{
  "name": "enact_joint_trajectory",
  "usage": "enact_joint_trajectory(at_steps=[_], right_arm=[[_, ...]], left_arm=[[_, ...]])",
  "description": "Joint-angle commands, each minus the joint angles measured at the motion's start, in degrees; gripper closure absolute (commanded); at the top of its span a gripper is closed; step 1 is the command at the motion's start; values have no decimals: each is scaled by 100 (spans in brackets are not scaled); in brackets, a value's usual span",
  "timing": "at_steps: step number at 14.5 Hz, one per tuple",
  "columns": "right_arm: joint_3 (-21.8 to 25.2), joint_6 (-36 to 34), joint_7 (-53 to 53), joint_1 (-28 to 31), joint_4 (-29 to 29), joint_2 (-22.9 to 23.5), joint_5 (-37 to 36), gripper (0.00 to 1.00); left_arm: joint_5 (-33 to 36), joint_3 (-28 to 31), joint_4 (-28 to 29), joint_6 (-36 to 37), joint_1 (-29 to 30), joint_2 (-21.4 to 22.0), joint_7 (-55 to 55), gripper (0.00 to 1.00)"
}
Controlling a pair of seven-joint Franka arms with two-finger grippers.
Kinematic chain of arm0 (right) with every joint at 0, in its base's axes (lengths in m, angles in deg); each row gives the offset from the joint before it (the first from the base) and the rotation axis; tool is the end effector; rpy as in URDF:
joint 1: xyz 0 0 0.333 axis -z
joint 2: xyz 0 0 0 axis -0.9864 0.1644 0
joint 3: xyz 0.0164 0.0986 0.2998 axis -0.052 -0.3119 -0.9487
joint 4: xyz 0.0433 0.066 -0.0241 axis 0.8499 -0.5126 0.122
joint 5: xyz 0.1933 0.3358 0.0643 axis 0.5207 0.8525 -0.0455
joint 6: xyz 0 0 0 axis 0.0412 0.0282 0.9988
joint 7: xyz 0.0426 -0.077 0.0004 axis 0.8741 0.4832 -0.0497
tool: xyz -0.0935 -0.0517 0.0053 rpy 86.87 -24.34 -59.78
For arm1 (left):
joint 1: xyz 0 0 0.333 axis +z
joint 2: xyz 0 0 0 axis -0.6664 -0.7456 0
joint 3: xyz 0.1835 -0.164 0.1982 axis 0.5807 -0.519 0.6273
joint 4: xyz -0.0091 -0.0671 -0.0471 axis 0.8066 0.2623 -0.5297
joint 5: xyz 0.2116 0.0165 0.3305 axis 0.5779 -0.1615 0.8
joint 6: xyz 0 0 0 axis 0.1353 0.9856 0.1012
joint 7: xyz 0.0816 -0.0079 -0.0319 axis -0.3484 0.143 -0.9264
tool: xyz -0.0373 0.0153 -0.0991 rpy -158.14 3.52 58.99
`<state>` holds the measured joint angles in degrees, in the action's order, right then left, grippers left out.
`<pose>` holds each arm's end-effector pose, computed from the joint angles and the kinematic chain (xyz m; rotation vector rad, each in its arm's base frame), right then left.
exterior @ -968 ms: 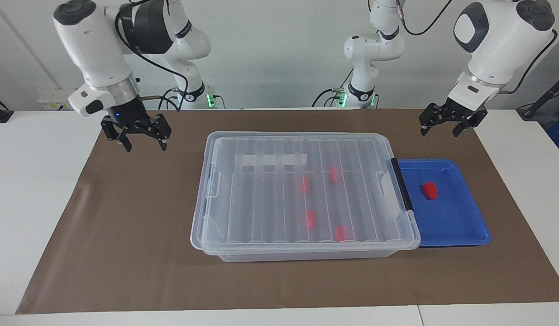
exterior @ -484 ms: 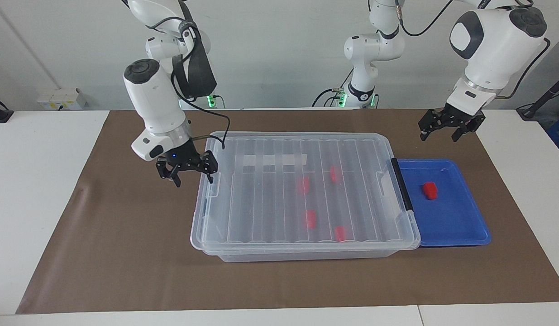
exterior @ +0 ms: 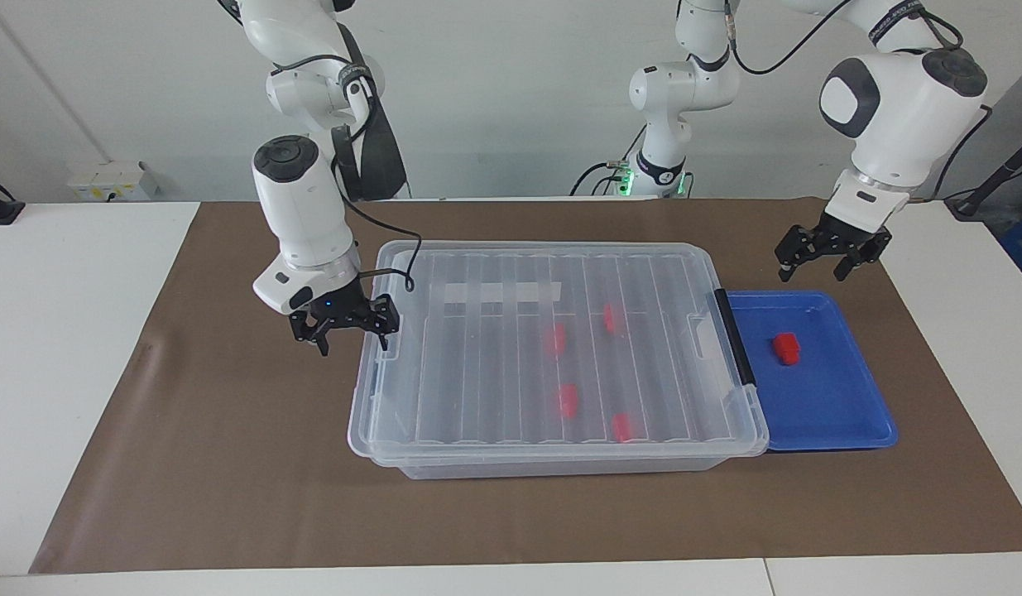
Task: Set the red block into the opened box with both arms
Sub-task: 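Grasp the lid edge with the right gripper while the left gripper reaches the block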
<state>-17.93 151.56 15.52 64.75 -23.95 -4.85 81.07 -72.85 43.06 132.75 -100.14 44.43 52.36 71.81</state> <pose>0.6309 0.1264 0.4546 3.1267 0.0823 0.2485 0.5651 0.0269 0.5100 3.1259 -0.0955 0.1818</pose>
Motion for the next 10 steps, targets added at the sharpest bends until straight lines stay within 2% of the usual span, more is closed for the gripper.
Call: enact_joint_trajectory(at_steps=[1,4,7,10], right_arm=[[-36,-83,58,128,-10,-31,-110,0],[-36,-206,76,224,7,-31,-416,0],[-19,-364,154,373,51,-31,-505,0],[-10,-382,295,584,69,-31,-637,0]], left_arm=[[-25,-12,440,-657,140,-76,148,0],[-25,-12,887,-1166,185,-155,157,0],[-17,-12,1511,-2070,333,-278,279,0],[-17,-12,1689,-2565,536,-620,718,0]])
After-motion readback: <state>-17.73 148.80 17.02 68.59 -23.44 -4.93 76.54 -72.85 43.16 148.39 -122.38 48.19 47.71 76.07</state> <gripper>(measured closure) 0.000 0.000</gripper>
